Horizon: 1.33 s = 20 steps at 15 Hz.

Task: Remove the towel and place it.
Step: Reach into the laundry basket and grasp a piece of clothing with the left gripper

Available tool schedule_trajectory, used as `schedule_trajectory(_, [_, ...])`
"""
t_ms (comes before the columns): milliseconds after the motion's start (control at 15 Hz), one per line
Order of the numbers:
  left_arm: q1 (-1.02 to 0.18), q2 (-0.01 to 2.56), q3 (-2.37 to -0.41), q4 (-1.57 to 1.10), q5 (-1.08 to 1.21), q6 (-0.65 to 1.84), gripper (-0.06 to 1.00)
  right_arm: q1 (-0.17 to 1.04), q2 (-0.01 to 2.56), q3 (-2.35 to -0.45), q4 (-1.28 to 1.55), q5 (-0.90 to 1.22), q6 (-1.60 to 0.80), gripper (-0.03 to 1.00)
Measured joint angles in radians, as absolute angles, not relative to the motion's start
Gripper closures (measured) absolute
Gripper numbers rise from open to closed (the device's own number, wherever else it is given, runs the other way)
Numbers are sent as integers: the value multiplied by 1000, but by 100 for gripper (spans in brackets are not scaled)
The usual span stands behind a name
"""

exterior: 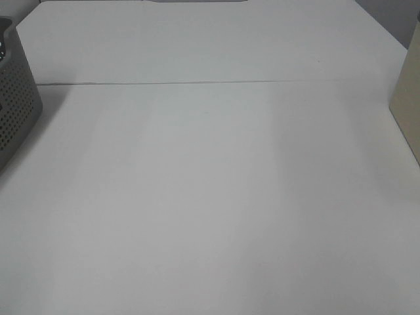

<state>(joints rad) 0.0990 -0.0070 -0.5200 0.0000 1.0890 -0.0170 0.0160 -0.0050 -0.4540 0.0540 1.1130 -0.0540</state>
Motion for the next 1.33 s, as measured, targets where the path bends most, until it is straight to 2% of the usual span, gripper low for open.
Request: schedule_trajectory(1333, [99, -7, -520, 0, 1089, -14, -5, 16, -5, -454, 54, 1113, -54, 20])
